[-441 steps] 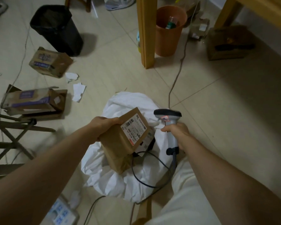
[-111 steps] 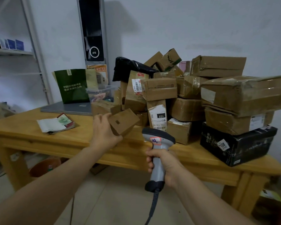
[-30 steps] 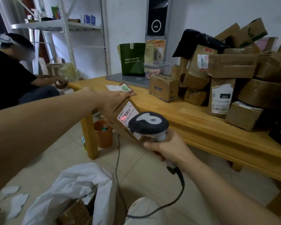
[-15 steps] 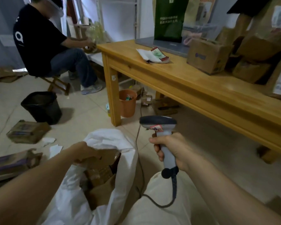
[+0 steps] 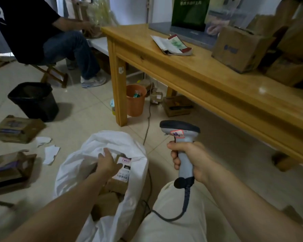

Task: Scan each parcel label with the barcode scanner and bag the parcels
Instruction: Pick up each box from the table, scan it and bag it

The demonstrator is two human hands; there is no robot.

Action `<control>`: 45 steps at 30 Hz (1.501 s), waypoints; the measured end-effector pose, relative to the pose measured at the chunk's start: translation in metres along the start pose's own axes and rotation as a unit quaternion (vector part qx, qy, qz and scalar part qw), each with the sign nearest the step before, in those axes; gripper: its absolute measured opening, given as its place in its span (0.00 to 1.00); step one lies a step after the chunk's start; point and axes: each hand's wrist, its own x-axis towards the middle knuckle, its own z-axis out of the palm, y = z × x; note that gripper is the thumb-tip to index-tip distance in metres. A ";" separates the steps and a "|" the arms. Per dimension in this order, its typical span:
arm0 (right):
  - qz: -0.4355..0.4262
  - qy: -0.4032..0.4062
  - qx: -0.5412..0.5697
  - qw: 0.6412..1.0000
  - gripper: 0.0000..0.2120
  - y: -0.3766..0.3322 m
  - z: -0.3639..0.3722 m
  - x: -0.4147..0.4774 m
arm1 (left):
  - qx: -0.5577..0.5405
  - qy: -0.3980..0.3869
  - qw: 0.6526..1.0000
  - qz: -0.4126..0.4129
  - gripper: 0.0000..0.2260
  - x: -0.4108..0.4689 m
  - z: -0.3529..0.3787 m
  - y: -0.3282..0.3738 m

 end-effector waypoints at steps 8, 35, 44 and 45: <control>-0.049 0.048 0.069 0.995 0.06 -0.026 -0.045 -0.041 | -0.078 0.104 0.955 0.265 0.49 -0.045 -0.024 0.148; -0.366 0.333 0.214 0.842 0.06 -0.108 -0.240 -0.211 | -0.077 0.018 0.732 0.677 0.22 -0.317 -0.003 0.523; -0.452 0.443 0.281 0.721 0.08 -0.096 -0.296 -0.305 | -0.306 -0.379 0.801 0.348 0.28 -0.436 0.020 0.541; -0.448 0.454 0.298 0.710 0.09 -0.095 -0.306 -0.312 | -0.309 -0.392 0.799 0.335 0.27 -0.445 0.024 0.543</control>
